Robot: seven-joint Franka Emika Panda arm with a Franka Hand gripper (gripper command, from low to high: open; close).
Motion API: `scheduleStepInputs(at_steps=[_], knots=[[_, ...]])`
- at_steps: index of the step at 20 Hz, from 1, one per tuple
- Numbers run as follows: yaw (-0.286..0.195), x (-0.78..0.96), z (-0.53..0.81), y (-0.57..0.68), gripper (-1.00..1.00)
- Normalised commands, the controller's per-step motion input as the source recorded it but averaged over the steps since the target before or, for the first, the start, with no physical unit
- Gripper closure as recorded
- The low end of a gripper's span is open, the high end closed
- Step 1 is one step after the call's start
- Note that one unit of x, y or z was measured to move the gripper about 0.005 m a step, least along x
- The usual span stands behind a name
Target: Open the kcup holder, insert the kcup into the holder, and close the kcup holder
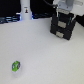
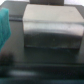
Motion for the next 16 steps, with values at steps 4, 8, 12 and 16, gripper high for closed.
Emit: scheduleStepInputs(at_steps=[4,8,12,16], knots=[[-0.026,-0.33,-0.38,0.03,-1.00],[-0.036,-0.24,-0.12,0.01,1.00],[-0.007,0.01,0.00,0.00,1.00],[-0.009,0.01,0.00,-0.02,1.00]])
